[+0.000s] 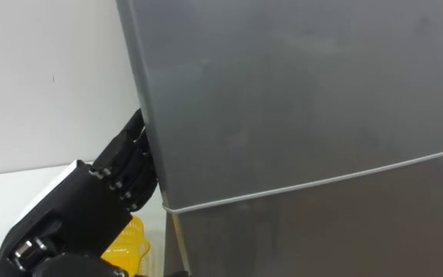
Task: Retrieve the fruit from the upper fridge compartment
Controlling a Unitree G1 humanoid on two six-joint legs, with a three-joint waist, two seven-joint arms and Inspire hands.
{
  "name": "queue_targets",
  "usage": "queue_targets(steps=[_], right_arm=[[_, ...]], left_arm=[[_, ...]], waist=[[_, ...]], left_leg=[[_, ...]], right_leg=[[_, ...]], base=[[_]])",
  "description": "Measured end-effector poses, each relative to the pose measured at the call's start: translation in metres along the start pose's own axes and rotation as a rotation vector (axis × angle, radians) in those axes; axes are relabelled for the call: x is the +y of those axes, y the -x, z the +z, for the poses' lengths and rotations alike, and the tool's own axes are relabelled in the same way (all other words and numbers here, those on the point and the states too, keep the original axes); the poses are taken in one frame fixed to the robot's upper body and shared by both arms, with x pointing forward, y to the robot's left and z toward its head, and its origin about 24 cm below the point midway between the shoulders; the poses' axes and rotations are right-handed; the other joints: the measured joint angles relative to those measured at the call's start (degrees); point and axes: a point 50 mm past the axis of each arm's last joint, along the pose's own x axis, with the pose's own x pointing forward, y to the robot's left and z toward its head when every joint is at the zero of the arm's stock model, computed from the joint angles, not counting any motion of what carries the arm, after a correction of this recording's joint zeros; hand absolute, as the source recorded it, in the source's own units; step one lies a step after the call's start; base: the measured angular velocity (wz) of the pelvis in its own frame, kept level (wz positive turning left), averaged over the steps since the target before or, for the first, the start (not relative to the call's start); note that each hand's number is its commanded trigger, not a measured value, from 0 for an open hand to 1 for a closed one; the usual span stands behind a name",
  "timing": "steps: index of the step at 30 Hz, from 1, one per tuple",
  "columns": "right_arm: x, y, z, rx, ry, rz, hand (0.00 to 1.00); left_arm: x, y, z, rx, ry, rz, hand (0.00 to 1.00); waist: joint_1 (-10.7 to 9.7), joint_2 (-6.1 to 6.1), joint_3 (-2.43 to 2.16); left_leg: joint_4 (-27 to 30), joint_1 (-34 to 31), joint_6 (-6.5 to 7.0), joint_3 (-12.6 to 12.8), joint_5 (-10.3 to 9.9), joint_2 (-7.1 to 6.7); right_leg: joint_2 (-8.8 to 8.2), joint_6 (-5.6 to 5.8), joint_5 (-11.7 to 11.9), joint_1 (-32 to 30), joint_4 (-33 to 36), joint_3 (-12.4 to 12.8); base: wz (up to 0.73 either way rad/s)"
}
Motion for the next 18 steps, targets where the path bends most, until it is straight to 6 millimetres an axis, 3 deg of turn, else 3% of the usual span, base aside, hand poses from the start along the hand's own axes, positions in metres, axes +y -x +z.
queue_targets(steps=[18], right_arm=[[-0.0023, 0.0004, 0.0035, -0.008, 0.003, -0.007, 0.0]], left_arm=[[-0.0022, -0.0007, -0.0002, -0.021, 0.09, -0.023, 0.0]], waist=[[-0.1, 0.21, -0.12]], left_leg=[[0.1, -0.1, 0.0, 0.5, 0.0, 0.03]], right_leg=[[-0.13, 0.06, 0.0, -0.1, 0.1, -0.2]], base=[[0.0]])
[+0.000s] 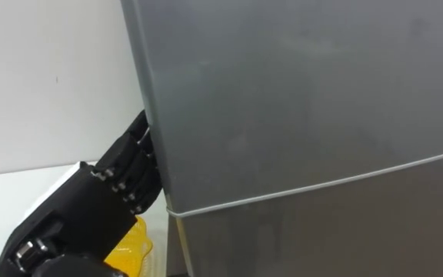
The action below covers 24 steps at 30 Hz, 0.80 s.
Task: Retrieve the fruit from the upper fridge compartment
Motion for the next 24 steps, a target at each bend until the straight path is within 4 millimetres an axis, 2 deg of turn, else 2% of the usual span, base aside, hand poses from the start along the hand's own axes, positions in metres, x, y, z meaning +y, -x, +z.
queue_targets(steps=[12, 24], right_arm=[[-0.0038, 0.0007, -0.0033, 0.007, 0.003, 0.02, 0.0], [-0.0033, 0.0007, -0.0033, 0.002, 0.011, 0.026, 0.0]], left_arm=[[-0.0015, -0.0016, 0.0033, -0.049, 0.077, -0.02, 0.0], [-0.0033, -0.0024, 0.003, -0.059, 0.102, -0.029, 0.0]], waist=[[-0.4, -0.26, 0.1], [-0.5, -0.25, 0.09]], left_leg=[[0.0, 0.1, 0.0, -0.4, 0.0, -0.03], [0.0, 0.0, 0.0, 0.3, 0.0, -0.11]], right_leg=[[-0.02, 0.05, 0.0, -0.3, 0.0, 0.3], [0.02, 0.23, 0.1, -0.9, 0.0, 1.1]], base=[[0.0], [-0.01]])
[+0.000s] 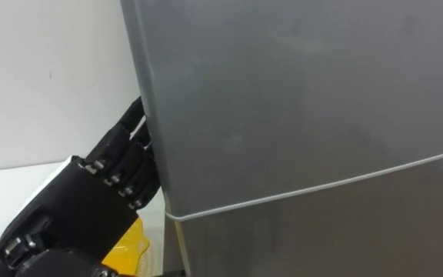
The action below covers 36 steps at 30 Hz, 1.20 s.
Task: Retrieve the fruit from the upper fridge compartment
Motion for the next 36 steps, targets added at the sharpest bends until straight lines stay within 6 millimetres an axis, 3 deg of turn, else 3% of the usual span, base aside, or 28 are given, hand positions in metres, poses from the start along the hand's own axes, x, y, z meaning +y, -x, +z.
queue_targets(steps=[10, 11, 12, 13, 14, 15, 17, 18, 19, 20, 23, 28, 34, 36], right_arm=[[-0.001, 0.0, 0.002, -0.018, 0.005, -0.008, 0.0], [-0.001, 0.0, 0.003, -0.019, 0.005, -0.01, 0.0], [-0.001, 0.0, 0.003, -0.022, 0.005, -0.013, 0.0], [-0.002, 0.0, 0.004, -0.024, 0.005, -0.015, 0.0], [-0.002, 0.0, 0.004, -0.024, 0.005, -0.016, 0.0], [-0.002, 0.0, 0.004, -0.025, 0.005, -0.016, 0.0], [-0.002, 0.0, 0.004, -0.024, 0.005, -0.016, 0.0], [-0.001, 0.0, 0.004, -0.024, 0.005, -0.016, 0.0], [-0.001, 0.0, 0.003, -0.023, 0.005, -0.015, 0.0], [-0.001, 0.0, 0.003, -0.022, 0.005, -0.015, 0.0], [-0.001, 0.0, 0.003, -0.026, 0.006, -0.017, 0.0], [-0.003, 0.001, 0.008, -0.038, 0.018, -0.029, 0.0], [-0.001, 0.0, 0.004, -0.024, 0.013, -0.021, 0.0], [0.0, 0.0, 0.003, -0.022, 0.012, -0.017, 0.0]], left_arm=[[-0.001, 0.0, 0.0, 0.005, -0.001, -0.008, 0.0], [-0.001, 0.0, 0.0, 0.005, -0.001, -0.008, 0.05], [-0.001, 0.0, 0.0, 0.006, -0.001, -0.009, 0.67], [-0.001, 0.0, -0.001, 0.007, 0.0, -0.01, 0.77], [-0.001, 0.0, -0.001, 0.007, 0.001, -0.011, 0.65], [-0.001, -0.001, -0.001, 0.005, 0.006, -0.012, 0.66], [-0.001, 0.0, 0.0, 0.005, 0.008, -0.012, 1.0], [0.0, 0.0, 0.0, 0.004, 0.005, 0.001, 1.0], [0.001, 0.0, 0.001, 0.003, 0.002, 0.011, 0.59], [0.002, 0.001, 0.002, 0.0, -0.005, 0.016, 0.0], [-0.001, -0.004, 0.004, -0.03, -0.003, -0.01, 0.0], [-0.025, -0.032, 0.004, -0.078, 0.046, -0.208, 0.0], [-0.045, -0.035, 0.004, -0.089, 0.083, -0.408, 0.0], [-0.047, -0.035, 0.004, -0.09, 0.088, -0.432, 0.0]], waist=[[-0.4, 0.0, -0.04], [-0.5, 0.0, -0.03], [-0.7, 0.0, -0.04], [-0.8, 0.01, -0.04], [-0.8, 0.01, -0.04], [-0.8, 0.03, -0.05], [-0.8, 0.04, -0.05], [-0.8, 0.06, -0.07], [-0.7, 0.06, -0.07], [-0.8, 0.06, -0.08], [-0.8, 0.16, -0.14], [-1.6, 0.45, -0.29], [-4.2, 1.23, -0.6], [-4.2, 1.27, -0.59]], left_leg=[[0.0, 0.1, 0.01, 0.5, 0.0, -0.01], [0.0, 0.0, 0.02, 0.5, 0.0, -0.03], [0.0, 0.0, 0.06, 0.5, 0.0, -0.04], [0.0, 0.0, 0.07, 0.8, 0.0, -0.06], [0.0, 0.0, 0.08, 0.9, 0.0, -0.06], [0.0, -0.1, 0.08, 1.1, -0.1, -0.07], [0.1, -0.4, 0.1, 1.6, -0.1, -0.07], [0.1, -0.5, 0.1, 2.4, -0.1, -0.07], [0.1, -0.5, 0.11, 2.5, -0.1, -0.08], [0.1, -0.6, 0.15, 2.5, -0.1, -0.15], [0.5, -1.0, 0.37, 2.5, -0.2, -0.32], [0.5, -0.8, 0.37, 3.9, -0.2, -0.36], [0.0, 0.3, 0.37, 5.7, -0.2, 0.16], [-0.1, 0.4, 0.37, 6.3, -0.2, 0.43]], right_leg=[[0.0, 0.25, 0.2, 0.6, -0.1, 0.6], [-0.01, 0.27, 0.2, 0.6, -0.1, 0.6], [-0.01, 0.3, 0.3, 0.5, -0.1, 0.7], [-0.01, 0.35, 0.3, 0.5, -0.1, 0.8], [-0.01, 0.37, 0.3, 0.4, -0.1, 0.9], [0.0, 0.43, 0.3, 0.1, -0.1, 1.1], [0.1, 0.5, 0.4, -0.3, -0.1, 1.1], [0.14, 0.57, 0.4, -0.4, -0.2, 1.2], [0.13, 0.63, 0.5, -0.4, -0.2, 1.2], [0.12, 0.71, 0.5, -0.4, -0.3, 1.5], [0.1, 0.96, 0.7, -0.9, 0.0, 2.8], [0.19, 1.18, 1.3, -1.0, 0.0, 5.1], [0.82, 0.93, 1.5, -0.7, 0.0, 6.4], [1.01, 0.7, 1.6, -0.8, 0.0, 7.0]], base=[[0.0], [0.04], [0.0], [0.0], [0.0], [0.0], [0.02], [0.06], [0.06], [0.0], [-0.07], [-0.23], [-0.19], [-0.07]])
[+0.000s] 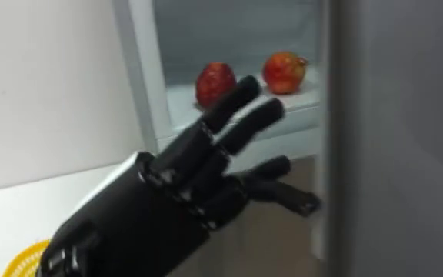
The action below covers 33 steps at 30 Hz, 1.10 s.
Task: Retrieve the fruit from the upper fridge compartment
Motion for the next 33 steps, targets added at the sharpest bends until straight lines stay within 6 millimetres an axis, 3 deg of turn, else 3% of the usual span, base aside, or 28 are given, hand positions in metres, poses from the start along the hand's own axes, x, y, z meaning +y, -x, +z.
queue_targets(steps=[4, 17, 21, 33], right_arm=[[0.0, 0.0, 0.0, 0.0, -0.003, -0.003, 0.0], [0.0, 0.0, 0.001, -0.002, 0.006, -0.004, 0.0], [0.0, 0.0, 0.001, -0.004, 0.004, -0.002, 0.0], [0.0, 0.0, 0.002, -0.011, 0.0, -0.006, 0.0]], left_arm=[[-0.003, 0.0, -0.002, 0.006, 0.026, -0.041, 0.0], [-0.012, -0.004, -0.006, -0.014, 0.093, -0.141, 0.0], [-0.013, -0.004, -0.006, -0.017, 0.096, -0.152, 0.0], [-0.011, -0.003, -0.005, -0.014, 0.086, -0.143, 0.0]], waist=[[0.0, -0.37, 0.22], [-0.1, -0.56, 0.28], [-0.1, -1.25, 0.69], [0.1, -1.84, 0.66]], left_leg=[[-0.1, 0.5, -0.01, 0.6, 0.0, 0.44], [-0.5, 0.5, -0.02, 1.0, 0.0, 0.85], [-0.6, 0.6, -0.02, 1.1, 0.0, 0.87], [-0.5, 0.6, -0.02, 2.2, 0.0, 0.85]], right_leg=[[0.31, -0.22, 0.0, -0.3, -0.5, 0.2], [1.1, -0.73, 0.5, -0.7, -0.9, 1.4], [1.04, -0.75, 0.5, -0.4, -0.9, 1.5], [0.95, -0.74, 0.5, -0.2, -1.0, 1.6]], base=[[-0.03], [-0.05], [0.0], [-0.02]])
